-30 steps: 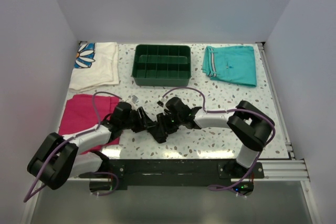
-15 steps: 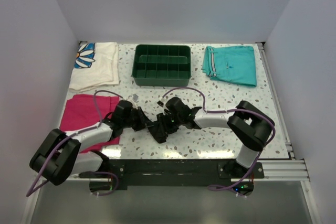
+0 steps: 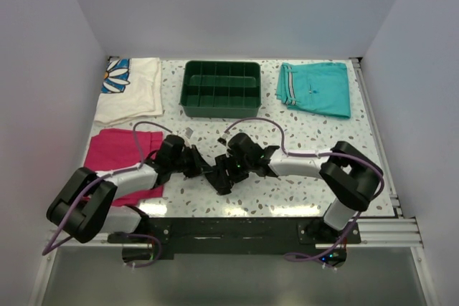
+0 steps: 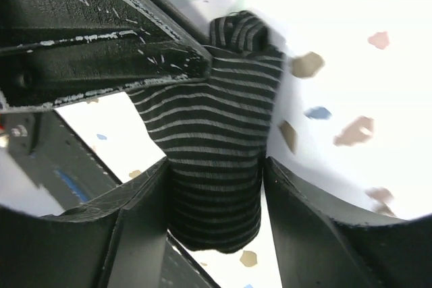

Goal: Roll the underwear
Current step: Roll the underwear to the center of the board.

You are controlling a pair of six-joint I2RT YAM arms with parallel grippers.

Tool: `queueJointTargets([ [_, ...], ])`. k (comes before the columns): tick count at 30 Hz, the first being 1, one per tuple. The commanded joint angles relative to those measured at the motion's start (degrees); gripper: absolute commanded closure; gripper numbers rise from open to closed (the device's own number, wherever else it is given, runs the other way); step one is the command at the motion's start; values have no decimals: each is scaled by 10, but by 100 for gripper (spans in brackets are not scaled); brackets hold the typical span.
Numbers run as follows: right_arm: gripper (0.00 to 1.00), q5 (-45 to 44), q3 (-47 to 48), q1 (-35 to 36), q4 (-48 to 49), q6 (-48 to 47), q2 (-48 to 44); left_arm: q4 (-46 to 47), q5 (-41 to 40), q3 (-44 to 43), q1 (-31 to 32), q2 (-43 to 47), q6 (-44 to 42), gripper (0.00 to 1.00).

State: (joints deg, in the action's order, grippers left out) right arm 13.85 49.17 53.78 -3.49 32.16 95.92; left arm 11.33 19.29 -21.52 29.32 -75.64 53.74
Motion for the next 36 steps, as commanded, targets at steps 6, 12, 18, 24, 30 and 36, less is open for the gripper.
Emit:
queueJointTargets([
  [6, 40, -108, 17, 36, -100, -110, -88, -53, -10, -19, 9, -24, -50, 93],
  [12, 39, -130, 59, 76, -142, -165, -82, -46, -6, -19, 9, -25, -51, 93],
  [18, 36, -196, 89, 91, -165, -190, -80, -40, 3, -25, 9, -34, -57, 93],
  [24, 33, -218, 122, 93, -198, -221, -76, -36, 9, -24, 9, -39, -57, 92],
  [30, 30, -173, 145, 102, -194, -253, -60, -34, 11, -24, 9, -42, -57, 92],
  [36, 29, -172, 184, 119, -206, -272, -15, -36, 11, -24, 9, -43, -55, 92],
])
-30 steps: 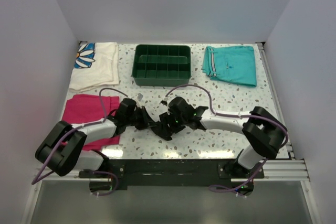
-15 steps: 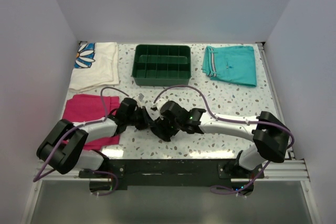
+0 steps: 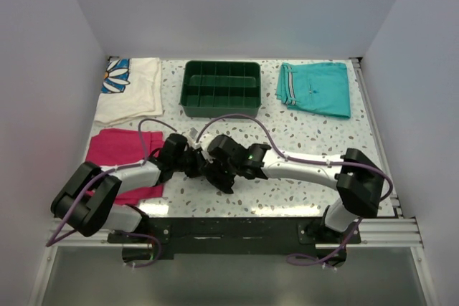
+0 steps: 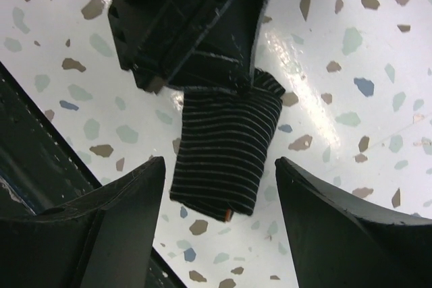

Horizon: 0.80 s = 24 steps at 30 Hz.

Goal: Roll the underwear
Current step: Roll the underwear to the center of the board.

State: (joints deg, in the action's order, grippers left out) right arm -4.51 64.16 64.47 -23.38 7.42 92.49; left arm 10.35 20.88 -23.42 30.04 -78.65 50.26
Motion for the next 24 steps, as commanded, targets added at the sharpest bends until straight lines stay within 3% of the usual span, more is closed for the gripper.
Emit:
queueJointTargets([
  [1, 30, 10, 37, 15, -9, -25, 24, -27, -5, -5, 2, -12, -22, 92],
  [24, 33, -113, -16, 61, -8, 36, 97, -41, -8, -14, 2, -10, -22, 91],
])
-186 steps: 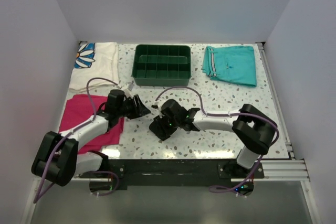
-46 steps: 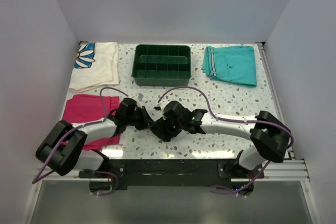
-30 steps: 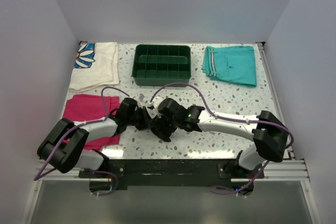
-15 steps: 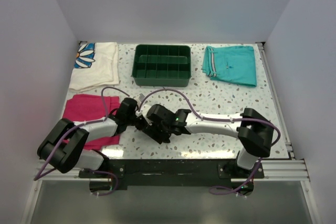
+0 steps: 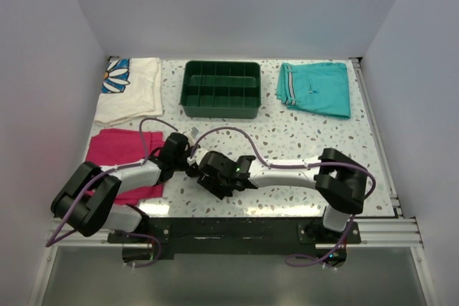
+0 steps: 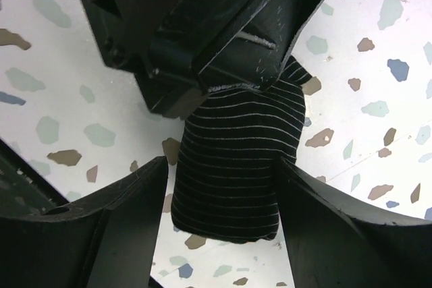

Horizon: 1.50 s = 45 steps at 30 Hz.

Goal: Roll the underwear
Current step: Roll the underwear to the center of the board, then pick up the underwear from the center of the board.

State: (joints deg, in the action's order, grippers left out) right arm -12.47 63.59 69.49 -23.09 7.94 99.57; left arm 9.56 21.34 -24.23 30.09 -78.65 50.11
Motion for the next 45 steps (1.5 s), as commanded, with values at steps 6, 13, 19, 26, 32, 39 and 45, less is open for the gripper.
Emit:
queueJointTargets([
  [6, 34, -45, -36, 23, 6, 65, 41, -35, -12, -6, 1, -11, -22, 91],
  [13, 35, -56, -76, 24, 17, 99, 46, -35, -11, -11, 1, -20, -23, 90],
  [19, 43, -40, -107, 24, 31, 122, 41, -38, -17, -12, 1, -19, -23, 90],
  [26, 58, -29, -137, 24, 42, 144, 37, -70, -40, -27, -18, 7, -36, 59],
  [32, 67, -36, -142, 24, 39, 157, 34, -120, -52, -64, -61, 25, -56, 35],
  [39, 99, -61, -140, 14, 11, 196, 30, -105, -32, -63, -84, 24, -58, 34],
  [45, 100, -27, -136, -33, 10, 211, -14, -105, -13, -62, -84, 7, -71, 34],
])
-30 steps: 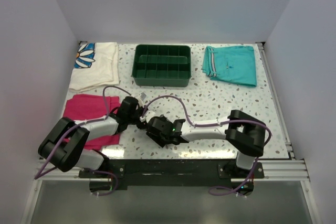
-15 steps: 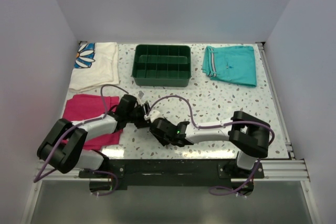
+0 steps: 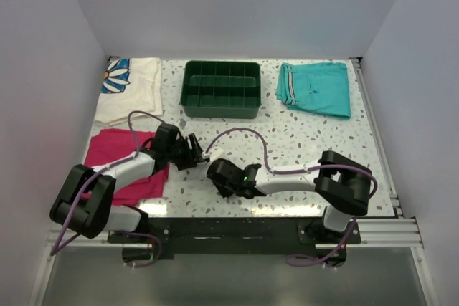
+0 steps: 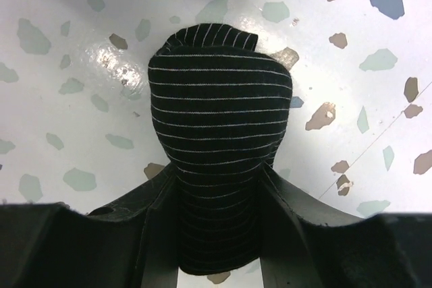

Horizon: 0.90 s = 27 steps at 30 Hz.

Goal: Roll the underwear
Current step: Pick up the underwear from the center of the board.

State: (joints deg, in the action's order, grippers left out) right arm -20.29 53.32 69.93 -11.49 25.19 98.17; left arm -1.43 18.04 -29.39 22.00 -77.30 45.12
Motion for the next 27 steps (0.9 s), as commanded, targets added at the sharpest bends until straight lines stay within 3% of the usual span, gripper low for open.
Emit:
queueJointTargets([
  [1, 100, 57, -32, -44, -105, 40, -23, 6, 21, -10, -3, -7, -23, 34],
  [11, 100, 38, 76, -110, -201, 19, -62, 39, 38, -16, -3, -24, -27, 35],
  [27, 100, 26, 172, -192, -254, 5, -53, 50, 70, -26, -3, -50, -40, 35],
])
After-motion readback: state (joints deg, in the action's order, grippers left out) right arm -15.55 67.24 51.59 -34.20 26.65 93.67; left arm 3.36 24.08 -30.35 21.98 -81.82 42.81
